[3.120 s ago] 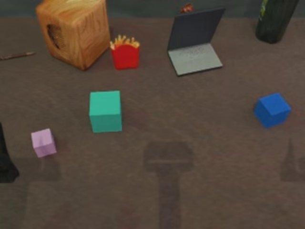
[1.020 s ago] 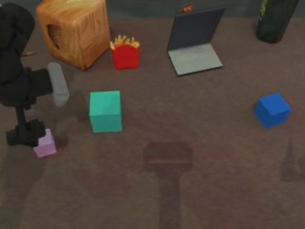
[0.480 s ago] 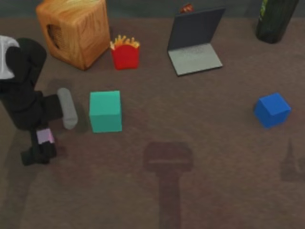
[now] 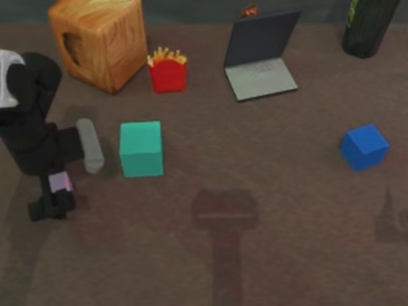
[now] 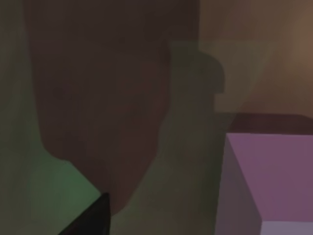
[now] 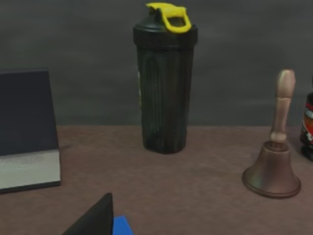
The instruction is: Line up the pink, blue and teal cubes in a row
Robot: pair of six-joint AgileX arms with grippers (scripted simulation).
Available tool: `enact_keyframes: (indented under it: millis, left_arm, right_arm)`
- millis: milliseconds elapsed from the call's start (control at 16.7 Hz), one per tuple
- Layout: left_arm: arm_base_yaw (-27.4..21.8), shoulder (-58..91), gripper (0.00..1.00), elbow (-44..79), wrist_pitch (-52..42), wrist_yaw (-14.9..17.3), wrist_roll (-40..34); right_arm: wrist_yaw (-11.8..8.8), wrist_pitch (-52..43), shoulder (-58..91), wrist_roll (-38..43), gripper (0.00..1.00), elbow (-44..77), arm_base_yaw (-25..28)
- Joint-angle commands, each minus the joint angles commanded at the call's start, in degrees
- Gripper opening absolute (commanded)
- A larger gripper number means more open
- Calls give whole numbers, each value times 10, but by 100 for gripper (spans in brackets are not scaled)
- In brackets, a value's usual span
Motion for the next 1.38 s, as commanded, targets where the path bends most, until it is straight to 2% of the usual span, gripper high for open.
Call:
enact_keyframes:
  millis: [660,1140,1380]
  left_arm:
    - [0,0,2,0,0,0,0]
    - [0,0,0,0,0,0,0]
    - [3,-37,0,24,-52,9,-13]
  right_arm:
    - [0,0,0,0,100,0,0]
    - [0,0,0,0,100,0,0]
    - [0,0,0,0,100,0,0]
